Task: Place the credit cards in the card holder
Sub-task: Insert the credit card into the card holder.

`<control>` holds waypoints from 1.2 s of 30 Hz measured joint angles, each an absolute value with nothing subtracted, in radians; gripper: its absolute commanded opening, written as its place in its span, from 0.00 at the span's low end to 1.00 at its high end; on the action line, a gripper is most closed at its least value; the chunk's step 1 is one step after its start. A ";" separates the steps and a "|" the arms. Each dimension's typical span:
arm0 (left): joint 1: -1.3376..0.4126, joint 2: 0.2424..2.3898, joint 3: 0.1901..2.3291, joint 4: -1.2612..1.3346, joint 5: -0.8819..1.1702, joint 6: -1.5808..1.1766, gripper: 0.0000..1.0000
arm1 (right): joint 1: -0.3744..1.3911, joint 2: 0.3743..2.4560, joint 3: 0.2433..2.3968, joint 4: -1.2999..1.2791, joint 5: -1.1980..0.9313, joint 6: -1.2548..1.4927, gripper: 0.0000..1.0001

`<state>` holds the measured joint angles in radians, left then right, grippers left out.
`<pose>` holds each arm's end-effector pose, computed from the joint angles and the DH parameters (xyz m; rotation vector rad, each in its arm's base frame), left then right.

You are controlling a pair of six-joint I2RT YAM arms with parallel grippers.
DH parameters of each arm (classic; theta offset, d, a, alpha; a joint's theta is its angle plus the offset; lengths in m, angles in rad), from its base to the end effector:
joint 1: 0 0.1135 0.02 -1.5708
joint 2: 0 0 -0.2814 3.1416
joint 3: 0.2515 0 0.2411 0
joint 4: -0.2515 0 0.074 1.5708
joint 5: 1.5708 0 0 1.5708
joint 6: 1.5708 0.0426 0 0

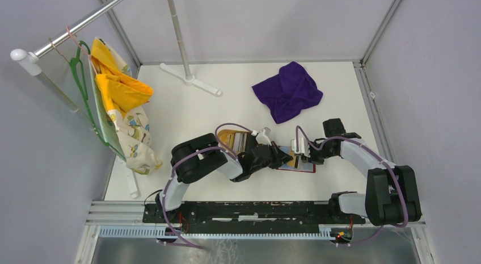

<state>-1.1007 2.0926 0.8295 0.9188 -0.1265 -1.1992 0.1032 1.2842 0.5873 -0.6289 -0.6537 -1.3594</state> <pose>0.1849 -0.3520 0.1138 -0.2049 2.1788 -1.3478 0.1805 0.0447 0.1750 -1.7606 1.8048 0.5088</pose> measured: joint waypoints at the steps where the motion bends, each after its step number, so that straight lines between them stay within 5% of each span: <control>1: -1.100 2.087 0.830 0.904 -0.128 -1.195 0.02 | 0.104 1.284 0.587 -0.629 -0.654 -1.359 0.28; 36: -1.090 2.033 0.920 0.664 -0.125 -1.024 0.02 | 0.111 1.285 0.587 -0.628 -0.654 -1.360 0.28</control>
<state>-1.0897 2.0335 0.9199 0.6640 -0.1253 -1.0241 0.1108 1.2846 0.5873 -0.6281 -0.6537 -1.3602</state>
